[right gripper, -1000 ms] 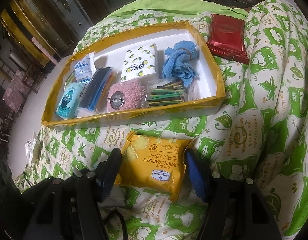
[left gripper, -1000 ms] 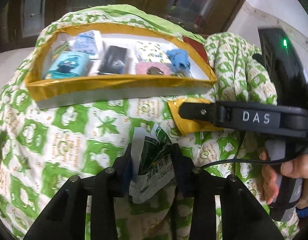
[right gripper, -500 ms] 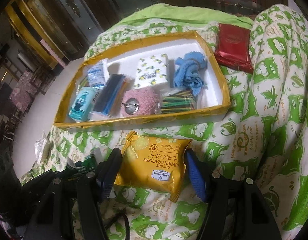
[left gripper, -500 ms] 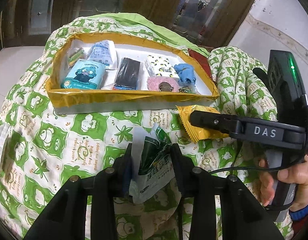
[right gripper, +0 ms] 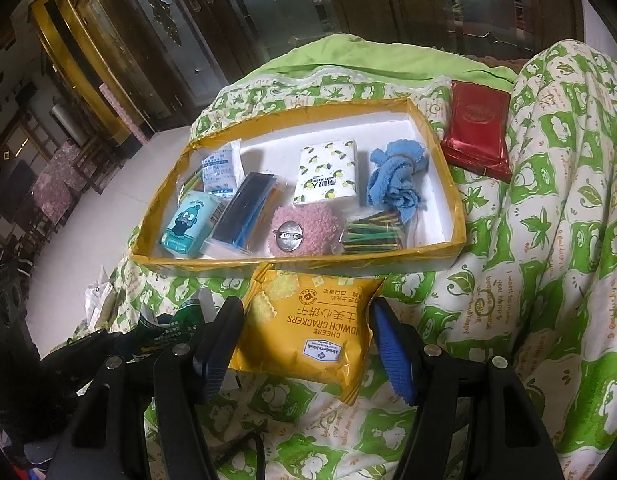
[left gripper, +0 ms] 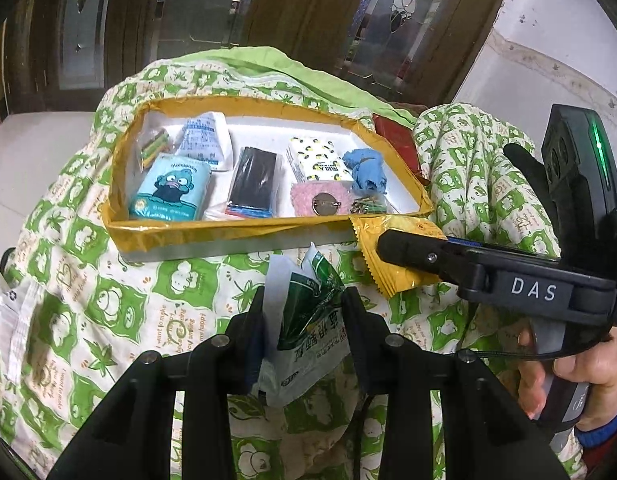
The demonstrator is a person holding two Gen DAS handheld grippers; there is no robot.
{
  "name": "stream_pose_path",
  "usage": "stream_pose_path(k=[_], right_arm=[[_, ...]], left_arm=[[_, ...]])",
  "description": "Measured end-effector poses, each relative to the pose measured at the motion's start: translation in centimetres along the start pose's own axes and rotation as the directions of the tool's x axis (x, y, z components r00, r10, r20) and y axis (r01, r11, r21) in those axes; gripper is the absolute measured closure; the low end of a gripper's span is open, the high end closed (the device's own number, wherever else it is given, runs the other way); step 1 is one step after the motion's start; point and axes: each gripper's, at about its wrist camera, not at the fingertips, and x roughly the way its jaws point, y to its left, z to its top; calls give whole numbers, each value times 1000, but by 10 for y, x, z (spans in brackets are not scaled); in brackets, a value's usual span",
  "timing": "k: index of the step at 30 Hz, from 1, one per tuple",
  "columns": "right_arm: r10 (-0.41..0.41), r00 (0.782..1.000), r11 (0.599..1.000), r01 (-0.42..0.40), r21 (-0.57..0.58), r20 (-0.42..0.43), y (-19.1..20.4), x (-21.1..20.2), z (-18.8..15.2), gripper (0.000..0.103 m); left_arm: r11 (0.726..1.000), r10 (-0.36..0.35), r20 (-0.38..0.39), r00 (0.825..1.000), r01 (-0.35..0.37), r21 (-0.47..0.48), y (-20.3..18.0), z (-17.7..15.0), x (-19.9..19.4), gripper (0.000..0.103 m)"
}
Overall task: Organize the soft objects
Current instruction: 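Lift and carry the green packet and cracker pack over the tray with both tools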
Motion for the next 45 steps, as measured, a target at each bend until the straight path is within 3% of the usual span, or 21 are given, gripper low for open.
stream_pose_path(k=[15,34,45], right_arm=[[3,1000,1000,-4,30,30,-6,-8,2,34],[-16,997,999,14,31,69,-11,-20,21,34],[-6,1000,1000,6,6,19,-7,-15,41,34]], left_arm=[[988,121,22,992,-123,88,-11,2,-7,68],[973,154,50,987,-160,164,-20,20,-9,68],[971,154,51,987,-161,177,-16,38,-5,68]])
